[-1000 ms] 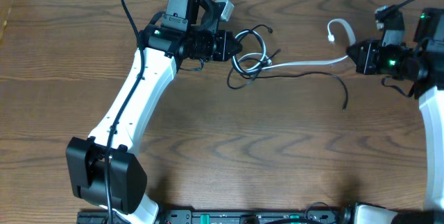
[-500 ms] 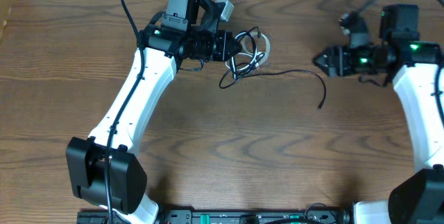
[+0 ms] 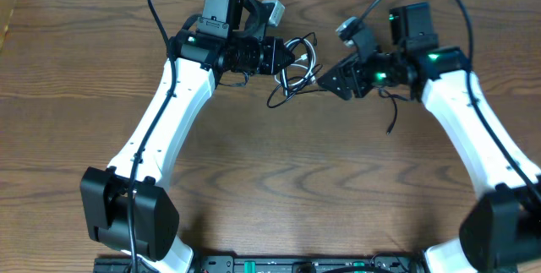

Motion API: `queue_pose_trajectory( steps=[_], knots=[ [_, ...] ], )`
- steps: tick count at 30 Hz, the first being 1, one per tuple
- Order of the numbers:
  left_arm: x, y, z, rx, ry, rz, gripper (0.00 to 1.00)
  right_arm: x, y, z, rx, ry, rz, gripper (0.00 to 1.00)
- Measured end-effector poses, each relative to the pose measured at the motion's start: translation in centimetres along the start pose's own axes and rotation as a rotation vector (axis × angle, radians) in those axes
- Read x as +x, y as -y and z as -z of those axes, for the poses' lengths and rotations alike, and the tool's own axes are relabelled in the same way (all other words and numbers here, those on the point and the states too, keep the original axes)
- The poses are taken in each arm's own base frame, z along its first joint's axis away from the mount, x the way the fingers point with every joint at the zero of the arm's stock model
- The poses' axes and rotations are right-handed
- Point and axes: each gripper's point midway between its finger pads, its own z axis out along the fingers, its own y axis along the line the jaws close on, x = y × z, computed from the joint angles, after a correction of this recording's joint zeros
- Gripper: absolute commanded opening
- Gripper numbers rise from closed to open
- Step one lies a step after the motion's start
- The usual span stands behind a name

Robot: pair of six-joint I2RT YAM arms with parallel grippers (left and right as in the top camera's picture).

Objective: Untangle cables

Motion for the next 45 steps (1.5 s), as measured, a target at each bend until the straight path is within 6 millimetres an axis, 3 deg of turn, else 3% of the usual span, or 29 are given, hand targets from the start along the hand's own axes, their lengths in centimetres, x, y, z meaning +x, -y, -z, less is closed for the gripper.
queue_pose_trajectory(
  steps=[5,10,15,26,32,35,39,45],
  knots=[
    [0.0,0.0,0.0,0.000,0.000,0.000,0.08,-0.7,-0.5,-2.6,-0.107,0.026,-0.011,0.56],
    [0.0,0.0,0.0,0.000,0.000,-0.001,0.07,-1.7,-3.1,-3.8,-0.200,0.059,0.055,0.51],
    [0.0,0.0,0.0,0.000,0.000,-0.001,0.07,-1.4,-5.1,-4.8,-0.234,0.047,0.182,0.43],
    [0.0,-0.1,0.0,-0.007,0.001,0.000,0.08,0.3,-3.3,-7.1,-0.200,-0.001,0.265,0.35],
    [0.0,-0.1,0.0,-0.007,0.001,0.000,0.08,0.0,-3.2,-6.6,-0.228,0.019,0.267,0.36],
    [0.0,-0.1,0.0,-0.006,0.002,0.000,0.07,-0.4,-3.1,-5.9,-0.266,0.049,0.235,0.41],
    [-0.4,-0.3,0.0,-0.020,0.018,0.027,0.07,-1.5,-1.8,-4.5,-0.270,0.091,0.122,0.41],
    [-1.5,-3.9,0.5,-0.219,0.121,0.380,0.08,-2.6,-0.2,-2.1,-0.232,0.126,-0.052,0.41]
  ],
)
